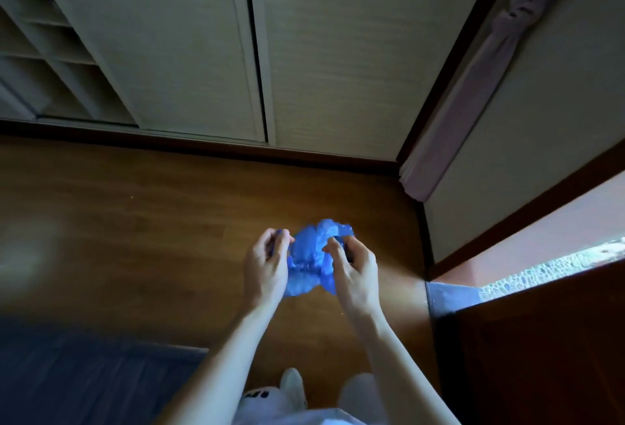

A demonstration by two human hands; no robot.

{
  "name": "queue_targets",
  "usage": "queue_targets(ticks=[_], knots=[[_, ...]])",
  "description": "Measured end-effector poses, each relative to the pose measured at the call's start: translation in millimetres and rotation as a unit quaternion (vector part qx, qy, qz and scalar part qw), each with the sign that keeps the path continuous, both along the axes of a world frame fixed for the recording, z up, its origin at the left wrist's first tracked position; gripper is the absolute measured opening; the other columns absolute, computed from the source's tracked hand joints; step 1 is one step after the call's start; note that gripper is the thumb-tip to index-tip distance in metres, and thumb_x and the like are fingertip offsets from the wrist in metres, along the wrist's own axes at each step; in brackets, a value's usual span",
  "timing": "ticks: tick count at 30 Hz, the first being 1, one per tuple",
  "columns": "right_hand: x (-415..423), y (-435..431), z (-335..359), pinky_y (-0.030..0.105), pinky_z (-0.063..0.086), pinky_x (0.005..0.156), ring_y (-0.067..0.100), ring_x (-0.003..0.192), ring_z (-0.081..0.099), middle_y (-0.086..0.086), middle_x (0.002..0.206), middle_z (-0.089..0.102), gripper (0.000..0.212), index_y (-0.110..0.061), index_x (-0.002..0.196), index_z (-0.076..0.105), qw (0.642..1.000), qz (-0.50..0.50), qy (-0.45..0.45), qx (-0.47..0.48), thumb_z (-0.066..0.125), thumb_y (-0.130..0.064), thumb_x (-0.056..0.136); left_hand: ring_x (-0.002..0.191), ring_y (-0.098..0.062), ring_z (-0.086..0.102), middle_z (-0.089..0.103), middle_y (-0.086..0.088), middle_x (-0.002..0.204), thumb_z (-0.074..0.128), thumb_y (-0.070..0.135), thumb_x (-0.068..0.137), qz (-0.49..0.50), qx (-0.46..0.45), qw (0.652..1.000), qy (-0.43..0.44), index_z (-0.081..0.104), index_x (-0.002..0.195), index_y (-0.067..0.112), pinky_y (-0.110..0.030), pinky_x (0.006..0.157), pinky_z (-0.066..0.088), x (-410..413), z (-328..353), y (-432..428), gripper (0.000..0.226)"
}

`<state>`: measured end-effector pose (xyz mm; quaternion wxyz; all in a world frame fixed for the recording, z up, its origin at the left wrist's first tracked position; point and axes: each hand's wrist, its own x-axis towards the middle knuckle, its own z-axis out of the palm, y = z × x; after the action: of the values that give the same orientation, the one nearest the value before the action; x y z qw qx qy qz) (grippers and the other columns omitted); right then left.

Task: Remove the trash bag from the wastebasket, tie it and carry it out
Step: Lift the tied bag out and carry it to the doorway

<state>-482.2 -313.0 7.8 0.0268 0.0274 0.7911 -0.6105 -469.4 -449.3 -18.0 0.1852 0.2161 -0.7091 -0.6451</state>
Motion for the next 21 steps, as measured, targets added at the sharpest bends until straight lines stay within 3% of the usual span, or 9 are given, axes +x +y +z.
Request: queue_targets(ticks=[4,7,15,18,21], knots=[[-53.8,-25.0,2.8,0.026,0.026,0.047,0.008,0.048,0.03,-0.009,0.049,0.037,0.036,-0.004,0.063,0.045,1.0,0.009,0.003,0.004,0.058,-0.018,0.094,0.054,-0.009,0.048,0.058,0.015,0.056,0.051,0.052,0.083,0.012,0.0,1.0,-0.016,0.062,0.07,0.034,-0.035,0.058,0.037,-39.7,-5.3,-27.9,0.025],[-94.9,-45.1,-1.5,0.024,0.028,0.047,0.007,0.048,0.032,-0.008,0.051,0.04,0.03,-0.005,0.07,0.059,1.0,0.027,0.01,0.012,0.058,-0.02,0.096,0.054,-0.009,0.048,0.058,0.014,0.056,0.051,0.05,0.085,0.041,0.009,0.999,-0.025,0.062,0.069,0.033,-0.036,0.059,0.037,-71.3,-10.2,-48.5,0.025],[-227.5,-113.2,-18.4,0.029,0.031,0.049,0.011,0.05,0.036,0.002,0.053,0.04,0.038,0.004,0.068,0.052,0.992,0.127,0.004,0.022,0.059,-0.024,0.092,0.053,-0.017,0.044,0.05,0.011,0.05,0.052,0.053,0.085,0.128,0.018,0.991,-0.048,0.058,0.061,0.035,-0.041,0.059,0.037,-170.3,-19.7,-106.5,0.031],[-285.8,-141.2,-10.0,0.022,0.03,0.047,0.006,0.047,0.037,0.003,0.051,0.042,0.036,0.004,0.066,0.054,0.983,0.183,0.008,0.023,0.06,-0.02,0.093,0.054,-0.011,0.047,0.051,0.011,0.052,0.051,0.049,0.09,0.162,0.007,0.984,-0.072,0.061,0.071,0.027,-0.037,0.062,0.04,-214.2,-11.6,-126.7,0.031],[-334.8,-170.4,-4.9,0.018,0.031,0.048,0.005,0.047,0.04,0.004,0.051,0.049,0.038,-0.004,0.059,0.051,0.972,0.234,0.006,0.021,0.061,-0.018,0.094,0.083,-0.015,0.053,0.055,0.009,0.079,0.044,0.043,0.1,0.175,-0.002,0.976,-0.133,0.062,0.105,0.009,-0.036,0.082,0.041,-250.5,-3.8,-153.8,0.039]])
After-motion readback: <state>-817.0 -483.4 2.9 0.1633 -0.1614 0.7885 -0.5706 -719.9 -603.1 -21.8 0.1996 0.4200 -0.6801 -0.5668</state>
